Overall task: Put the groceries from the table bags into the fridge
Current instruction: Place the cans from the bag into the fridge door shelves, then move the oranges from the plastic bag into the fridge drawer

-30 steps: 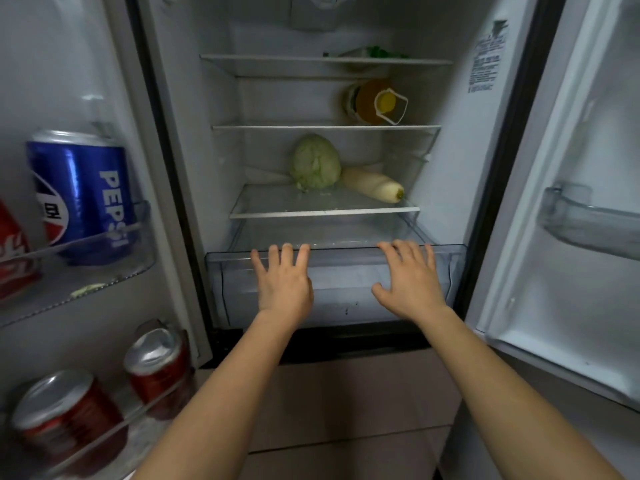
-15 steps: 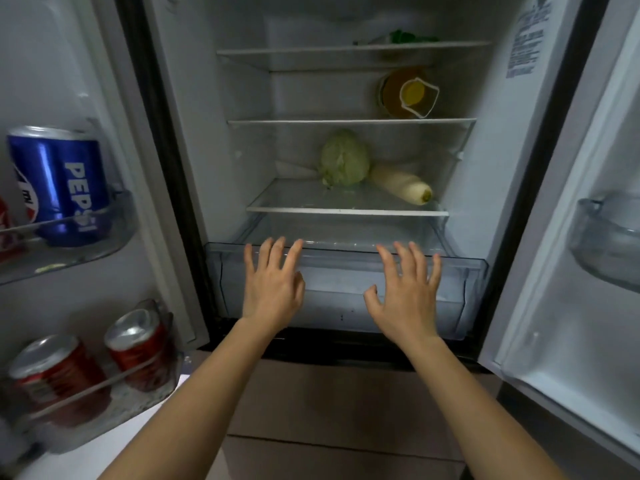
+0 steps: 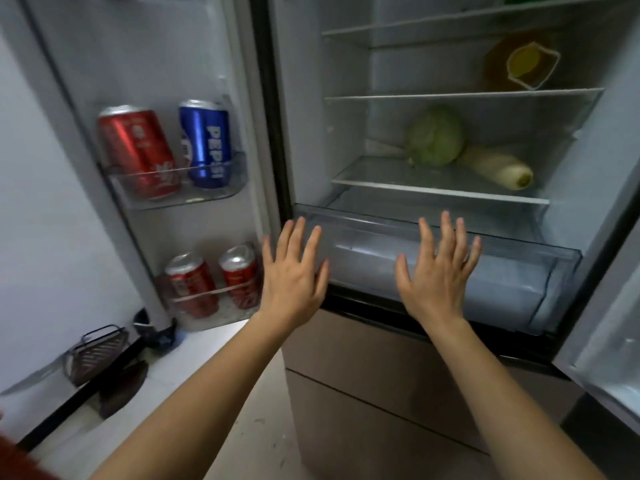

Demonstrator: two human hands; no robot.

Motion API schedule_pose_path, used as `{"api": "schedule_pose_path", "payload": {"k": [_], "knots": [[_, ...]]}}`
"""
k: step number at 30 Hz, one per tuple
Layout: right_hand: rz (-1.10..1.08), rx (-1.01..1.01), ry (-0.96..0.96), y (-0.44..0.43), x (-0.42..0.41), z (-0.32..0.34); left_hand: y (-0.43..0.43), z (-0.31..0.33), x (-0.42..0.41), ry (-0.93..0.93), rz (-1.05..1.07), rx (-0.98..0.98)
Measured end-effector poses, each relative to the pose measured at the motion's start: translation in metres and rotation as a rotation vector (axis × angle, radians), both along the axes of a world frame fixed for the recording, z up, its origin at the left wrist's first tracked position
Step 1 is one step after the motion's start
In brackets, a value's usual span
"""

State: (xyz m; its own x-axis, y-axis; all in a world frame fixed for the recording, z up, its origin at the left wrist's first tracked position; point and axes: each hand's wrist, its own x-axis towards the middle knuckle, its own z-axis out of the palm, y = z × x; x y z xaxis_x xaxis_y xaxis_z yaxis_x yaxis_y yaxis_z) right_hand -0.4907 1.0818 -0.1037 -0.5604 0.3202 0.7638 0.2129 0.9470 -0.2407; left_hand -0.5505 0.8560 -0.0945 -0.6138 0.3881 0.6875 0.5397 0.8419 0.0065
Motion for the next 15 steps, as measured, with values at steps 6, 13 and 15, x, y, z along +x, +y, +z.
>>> {"api": "schedule_pose_path", "payload": {"k": [6, 13, 15], "knots": [[0.269, -0.072, 0.118, -0.156, 0.009, 0.02, -0.149, 0.016, 0.085, 0.118, 0.103, -0.07], [0.668, -0.062, -0.038, -0.433, 0.053, 0.004, -0.435, 0.0, 0.21, -0.057, 0.603, -0.087], [0.793, -0.013, -0.115, -0.511, 0.071, -0.007, -0.51, -0.008, 0.252, -0.124, 0.755, -0.07]]}}
